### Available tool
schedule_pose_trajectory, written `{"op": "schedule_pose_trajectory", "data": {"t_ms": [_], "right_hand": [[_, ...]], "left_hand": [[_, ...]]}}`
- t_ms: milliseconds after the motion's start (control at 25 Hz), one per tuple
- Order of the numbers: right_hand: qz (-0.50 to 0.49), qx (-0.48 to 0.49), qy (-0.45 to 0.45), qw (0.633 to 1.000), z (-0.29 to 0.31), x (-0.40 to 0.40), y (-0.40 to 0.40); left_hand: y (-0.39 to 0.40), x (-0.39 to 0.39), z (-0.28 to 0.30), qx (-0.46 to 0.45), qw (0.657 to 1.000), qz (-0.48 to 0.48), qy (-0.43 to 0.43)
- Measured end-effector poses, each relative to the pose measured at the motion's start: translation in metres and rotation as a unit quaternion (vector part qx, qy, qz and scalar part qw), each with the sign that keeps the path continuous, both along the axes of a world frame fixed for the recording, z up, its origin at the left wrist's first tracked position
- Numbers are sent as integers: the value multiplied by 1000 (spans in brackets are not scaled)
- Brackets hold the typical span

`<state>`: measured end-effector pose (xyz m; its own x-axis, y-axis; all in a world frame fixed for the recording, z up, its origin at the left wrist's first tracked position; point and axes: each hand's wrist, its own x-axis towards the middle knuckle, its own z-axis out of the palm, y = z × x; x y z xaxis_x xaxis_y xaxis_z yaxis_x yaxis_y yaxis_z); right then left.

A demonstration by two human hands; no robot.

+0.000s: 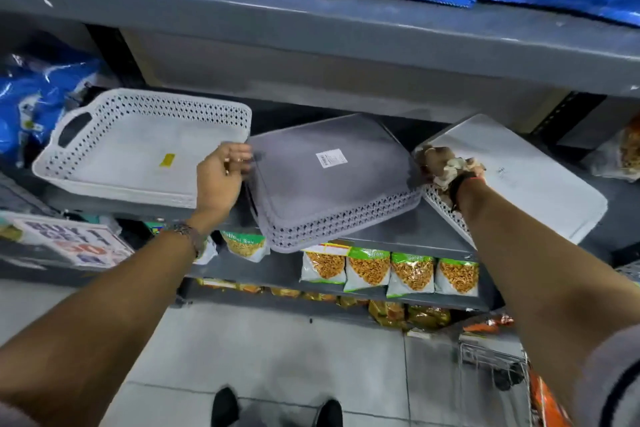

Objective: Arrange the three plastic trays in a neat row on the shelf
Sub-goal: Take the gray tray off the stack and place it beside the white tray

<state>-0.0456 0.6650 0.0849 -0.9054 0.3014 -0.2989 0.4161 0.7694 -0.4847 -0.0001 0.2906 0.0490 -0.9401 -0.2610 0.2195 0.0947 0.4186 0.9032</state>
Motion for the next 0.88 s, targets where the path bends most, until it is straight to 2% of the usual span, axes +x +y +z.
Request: {"op": "schedule_pose_trajectory", "data": {"t_ms": [160,280,400,480,520,560,600,680,720,800,880], "right_hand": [[-15,-51,-22,998,-16,-13,4],[-22,-66,-24,997,-80,-42,36],[-22,-104,-18,994,-91,-38,45],[-76,-173,-32,982,-58,-10,25],[-97,-214,-20,972,-45,2,19],[-92,-215,-13,972,-37,9,15],[-102,-275,1,956,-30,16,13],[-104,-300,23,948,-22,29,14],[-99,-310,28,945,-15,38,14],[-113,-405,91,903,-12,42,23],[-93,-445,85,886,-6,44,33]], "left_hand": [[17,36,-5,20,998,-3,-65],[15,42,-28,33,990,58,-121],[-2,38,-65,-53,969,19,-241],[-17,34,-104,-142,942,-37,-302],[-20,32,-115,-176,935,-51,-303],[-17,33,-117,-194,934,-54,-295],[-17,33,-119,-195,938,-55,-280],[-14,41,-101,-202,949,-55,-234],[-9,49,-83,-197,956,-50,-213],[-6,58,-62,-170,968,-78,-168],[-4,61,-45,-141,978,-71,-139]]}}
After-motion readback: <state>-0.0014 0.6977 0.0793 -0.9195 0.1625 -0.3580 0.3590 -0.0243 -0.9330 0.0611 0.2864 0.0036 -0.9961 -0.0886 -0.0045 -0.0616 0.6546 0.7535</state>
